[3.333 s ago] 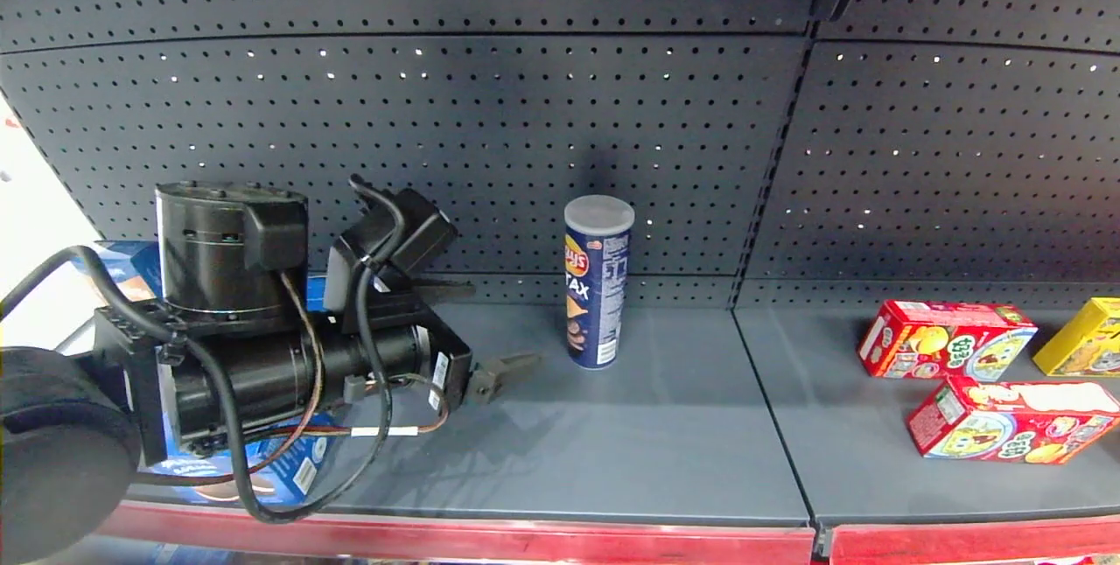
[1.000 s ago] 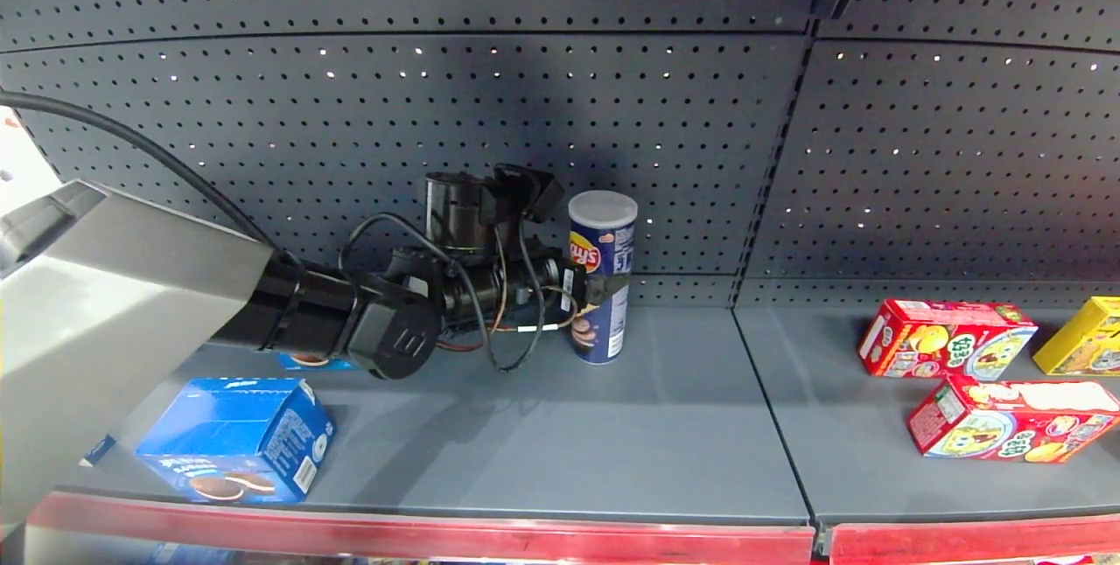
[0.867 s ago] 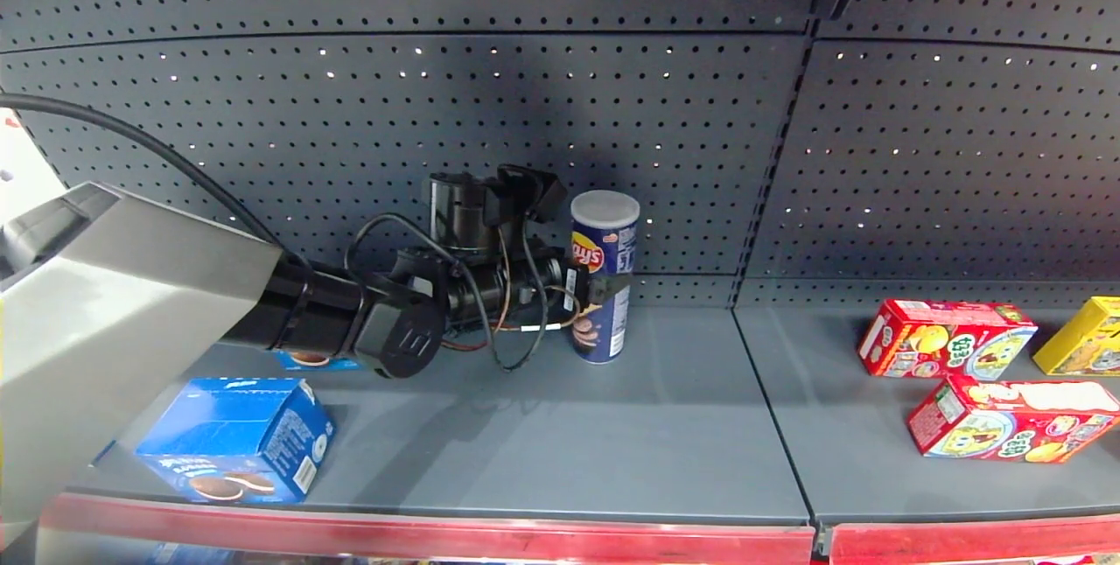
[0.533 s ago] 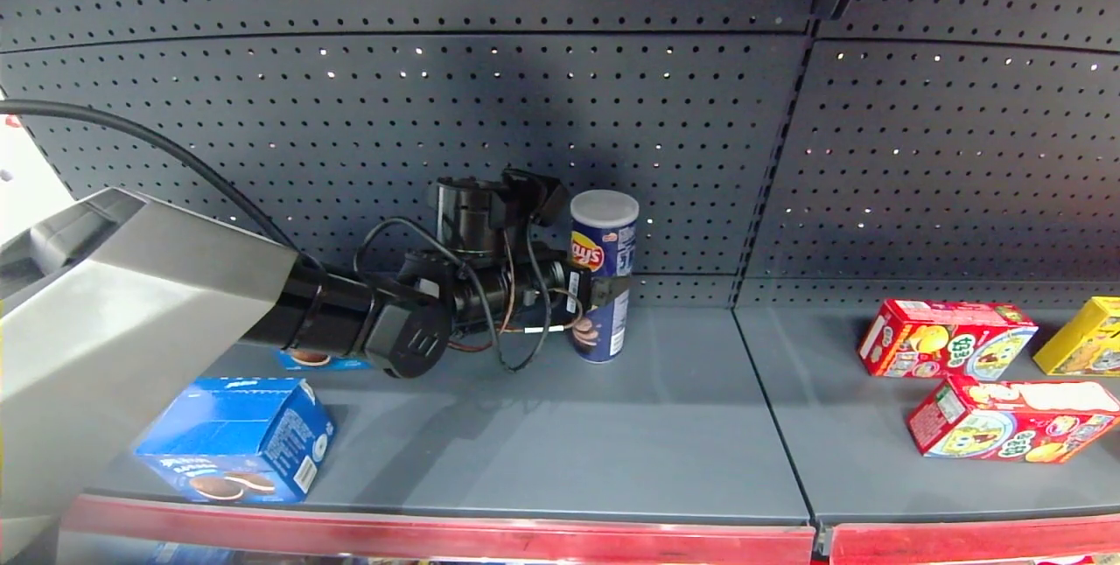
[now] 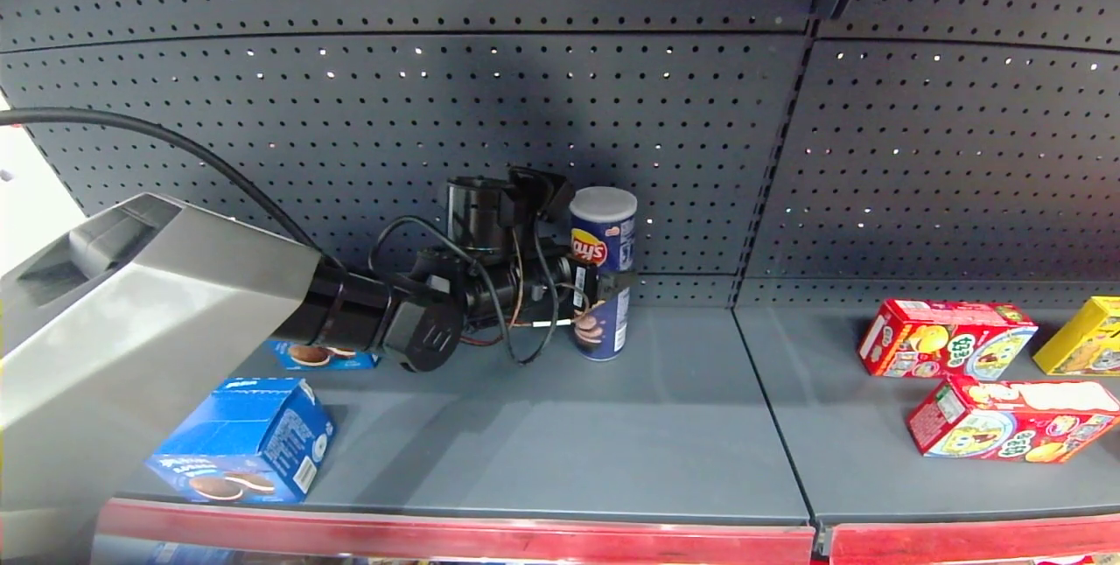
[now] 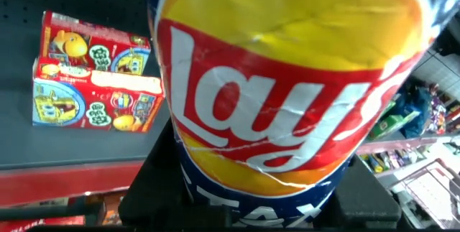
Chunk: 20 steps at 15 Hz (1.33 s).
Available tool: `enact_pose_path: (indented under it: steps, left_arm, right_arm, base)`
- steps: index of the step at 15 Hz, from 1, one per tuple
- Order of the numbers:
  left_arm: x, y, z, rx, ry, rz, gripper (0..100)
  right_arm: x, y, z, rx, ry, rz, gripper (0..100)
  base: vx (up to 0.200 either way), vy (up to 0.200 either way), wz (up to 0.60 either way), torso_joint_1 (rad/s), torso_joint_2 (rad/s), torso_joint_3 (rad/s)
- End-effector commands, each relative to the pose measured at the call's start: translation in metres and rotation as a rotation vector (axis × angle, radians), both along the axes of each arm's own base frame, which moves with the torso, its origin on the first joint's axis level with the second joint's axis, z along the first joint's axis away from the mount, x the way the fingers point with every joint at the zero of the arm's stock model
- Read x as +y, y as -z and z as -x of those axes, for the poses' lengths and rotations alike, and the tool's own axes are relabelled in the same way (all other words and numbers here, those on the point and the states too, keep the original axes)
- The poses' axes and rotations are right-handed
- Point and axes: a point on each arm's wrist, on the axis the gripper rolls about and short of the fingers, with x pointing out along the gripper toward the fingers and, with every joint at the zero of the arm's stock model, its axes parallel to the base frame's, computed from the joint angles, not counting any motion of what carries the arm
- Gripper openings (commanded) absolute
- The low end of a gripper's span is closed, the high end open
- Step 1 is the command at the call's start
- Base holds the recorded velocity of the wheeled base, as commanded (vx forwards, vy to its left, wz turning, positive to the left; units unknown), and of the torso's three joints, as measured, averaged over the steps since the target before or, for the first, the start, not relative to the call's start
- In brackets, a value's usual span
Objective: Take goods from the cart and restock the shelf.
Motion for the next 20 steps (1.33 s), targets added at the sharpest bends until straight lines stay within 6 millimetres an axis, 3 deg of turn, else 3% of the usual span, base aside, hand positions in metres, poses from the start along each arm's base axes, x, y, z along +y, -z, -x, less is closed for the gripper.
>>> enact_pose_path:
  steps: [1,13,14,20]
  left_arm:
    - [-0.001,0.002,-0.005,-0.002,-0.004,0.002,100]
    - [-0.008,0.006,-0.014,-0.015,-0.012,0.008,100]
    - [-0.008,0.006,-0.014,-0.017,-0.025,0.005,0]
    - [-0.009,0.010,-0.015,-0.010,-0.030,0.002,0]
  right_arm:
    - [0.001,-0.002,0.006,-0.035,-0.002,0.004,0]
    - [0.000,-0.008,0.002,-0.022,-0.003,0.003,0]
    - [0.000,-0.008,0.002,-0.023,-0.003,0.003,0]
    - [0.000,-0.009,0.003,-0.029,-0.002,0.006,0]
  base:
    - [0.000,0.000,0.00,0.000,0.00,0.000]
    - [0.000,0.000,0.00,0.000,0.00,0.000]
    - [0.000,0.000,0.00,0.000,0.00,0.000]
    - [0.000,0.000,0.00,0.000,0.00,0.000]
